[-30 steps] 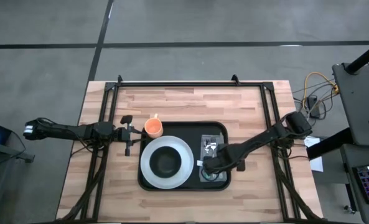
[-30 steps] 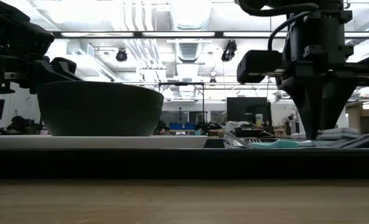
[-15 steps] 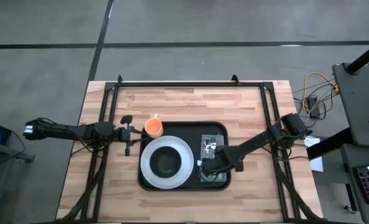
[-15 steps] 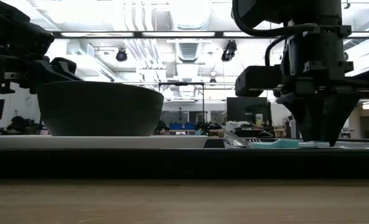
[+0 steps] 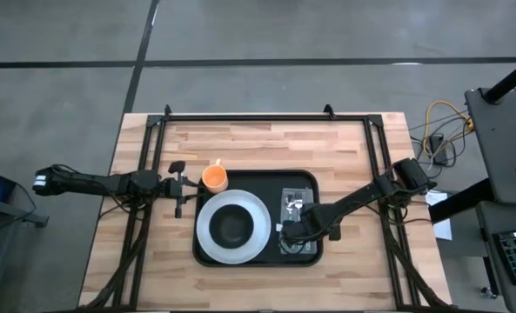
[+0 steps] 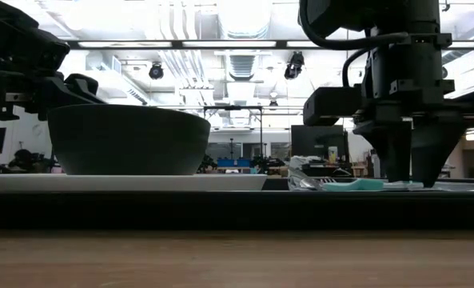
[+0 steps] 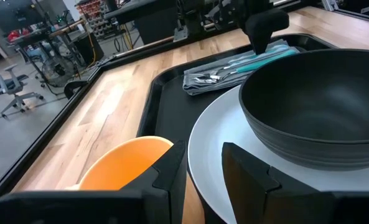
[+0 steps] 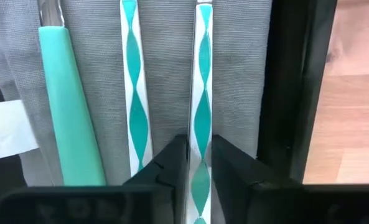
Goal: Set up tray
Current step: Put the blue knife on the right side of the gray napkin, then return to Home Position
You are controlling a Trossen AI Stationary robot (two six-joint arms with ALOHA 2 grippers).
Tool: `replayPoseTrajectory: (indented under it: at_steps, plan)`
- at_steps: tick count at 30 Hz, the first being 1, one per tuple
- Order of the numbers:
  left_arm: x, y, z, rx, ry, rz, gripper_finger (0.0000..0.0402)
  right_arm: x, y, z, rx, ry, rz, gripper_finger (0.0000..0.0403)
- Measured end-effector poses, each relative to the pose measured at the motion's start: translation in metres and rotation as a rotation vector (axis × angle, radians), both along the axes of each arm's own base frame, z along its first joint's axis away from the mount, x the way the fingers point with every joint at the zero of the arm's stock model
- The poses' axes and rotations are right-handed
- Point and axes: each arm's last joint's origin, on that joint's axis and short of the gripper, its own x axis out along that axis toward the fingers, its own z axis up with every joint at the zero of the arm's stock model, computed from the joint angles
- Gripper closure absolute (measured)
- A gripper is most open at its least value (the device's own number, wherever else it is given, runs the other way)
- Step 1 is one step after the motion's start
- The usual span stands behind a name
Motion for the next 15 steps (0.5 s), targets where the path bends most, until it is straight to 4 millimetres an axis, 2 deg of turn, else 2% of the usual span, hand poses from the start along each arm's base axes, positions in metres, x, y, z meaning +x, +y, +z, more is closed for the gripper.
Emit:
replayPoseTrajectory:
  at_steps: [7, 15]
  plan:
    - [0.0, 0.0, 0.0, 0.0, 0.0, 0.0, 0.0317, 0.0013, 0.0003, 0.0018, 0.002, -0.005, -0.003, 0.0283]
    - [0.0, 0.0, 0.0, 0.0, 0.0, 0.0, 0.0317, 0.0019, 0.0006, 0.003, 0.003, -0.009, 0.001, 0.0255]
